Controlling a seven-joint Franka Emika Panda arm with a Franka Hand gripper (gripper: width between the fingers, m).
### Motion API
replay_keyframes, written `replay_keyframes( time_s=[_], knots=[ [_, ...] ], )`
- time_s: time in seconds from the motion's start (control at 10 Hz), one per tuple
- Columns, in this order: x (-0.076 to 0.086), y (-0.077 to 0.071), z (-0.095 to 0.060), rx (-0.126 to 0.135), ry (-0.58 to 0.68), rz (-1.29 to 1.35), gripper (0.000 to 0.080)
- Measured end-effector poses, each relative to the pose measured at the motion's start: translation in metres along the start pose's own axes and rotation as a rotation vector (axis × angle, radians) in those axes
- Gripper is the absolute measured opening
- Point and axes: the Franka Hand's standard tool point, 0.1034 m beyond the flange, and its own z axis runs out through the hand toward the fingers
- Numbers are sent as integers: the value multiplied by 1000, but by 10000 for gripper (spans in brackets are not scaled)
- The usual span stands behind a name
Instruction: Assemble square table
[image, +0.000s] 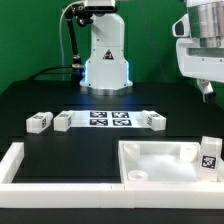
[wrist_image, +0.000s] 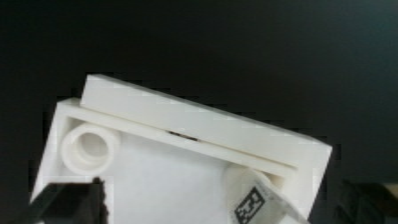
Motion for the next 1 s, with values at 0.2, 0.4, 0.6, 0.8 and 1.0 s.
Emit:
replay_keyframes(
  time_s=[0.2,0.4,0.6,0.8,1.0],
  knots=[
    [-9,24,8,-25,-13,-229,649],
    [-25,45,17,-78,-13,-383,649],
    [-22,44,16,-76,-15,-501,649],
    [-21,44,17,-78,-19,-618,649],
    [-28,62,25,-99,-45,-830,649]
  ],
)
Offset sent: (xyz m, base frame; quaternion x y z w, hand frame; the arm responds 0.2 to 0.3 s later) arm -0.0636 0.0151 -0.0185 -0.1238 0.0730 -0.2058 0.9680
